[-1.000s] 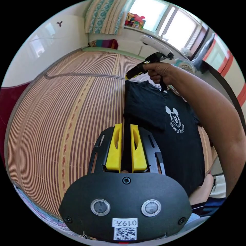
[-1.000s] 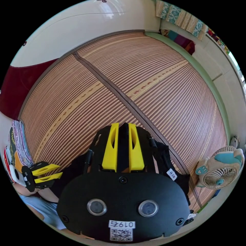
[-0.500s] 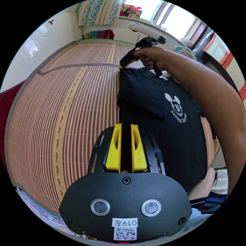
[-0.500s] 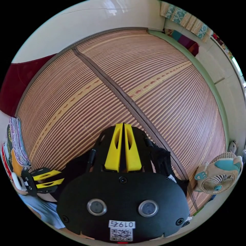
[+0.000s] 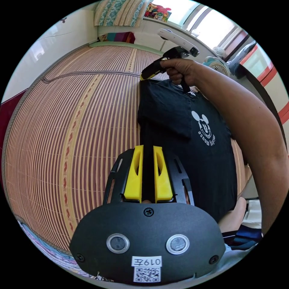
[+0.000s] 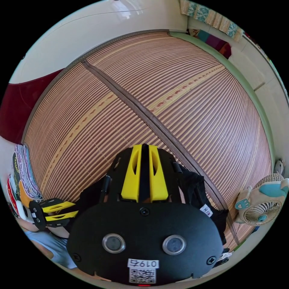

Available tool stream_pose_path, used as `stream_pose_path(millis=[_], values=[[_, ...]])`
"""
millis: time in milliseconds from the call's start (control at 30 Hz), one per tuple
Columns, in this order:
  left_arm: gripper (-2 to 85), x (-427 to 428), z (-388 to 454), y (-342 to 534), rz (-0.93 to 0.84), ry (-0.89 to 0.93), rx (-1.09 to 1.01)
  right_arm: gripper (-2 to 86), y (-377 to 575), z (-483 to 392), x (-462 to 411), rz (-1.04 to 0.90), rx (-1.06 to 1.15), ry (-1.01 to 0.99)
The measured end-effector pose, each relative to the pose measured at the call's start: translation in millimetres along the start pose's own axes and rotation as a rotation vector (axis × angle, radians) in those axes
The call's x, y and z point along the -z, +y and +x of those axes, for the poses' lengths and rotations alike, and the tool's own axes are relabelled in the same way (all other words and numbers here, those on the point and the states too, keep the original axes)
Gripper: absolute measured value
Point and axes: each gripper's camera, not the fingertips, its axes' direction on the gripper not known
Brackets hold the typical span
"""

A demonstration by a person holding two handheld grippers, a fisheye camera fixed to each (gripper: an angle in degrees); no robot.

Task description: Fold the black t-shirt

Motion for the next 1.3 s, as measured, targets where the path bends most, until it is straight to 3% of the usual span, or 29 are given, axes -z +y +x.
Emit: stream_pose_path(millis=[167,400,600,867,1133,1300], values=[[1.2,-1.6,-7.0,-2.8,-0.011,-0.006,0.003,0.8,7.4,-0.6,8.4,0.013,0.004,0.031],[1.2,-1.9,-15.0,-3.8,-0.015,-0.023,0.012,6.3,40.6,1.8,34.4,0.043,0.02,0.038],[1.1,5.3,-21.6,-4.8,0.021,-0.091,0.013,5.7,137.3,23.1,85.4,0.137,-0.021,0.062],[0.8,13.7,-48.2,-4.1,0.094,-0.032,0.109,5.2,279.7,61.2,123.1,0.224,-0.255,-0.003],[0.9,15.0,-62.4,-8.2,0.101,-0.043,0.121,5.6,327.4,63.1,132.1,0.245,-0.377,-0.073],[0.8,16.8,-74.9,-12.6,0.106,-0.036,0.131,0.5,341.4,58.5,146.5,0.272,-0.409,-0.1]])
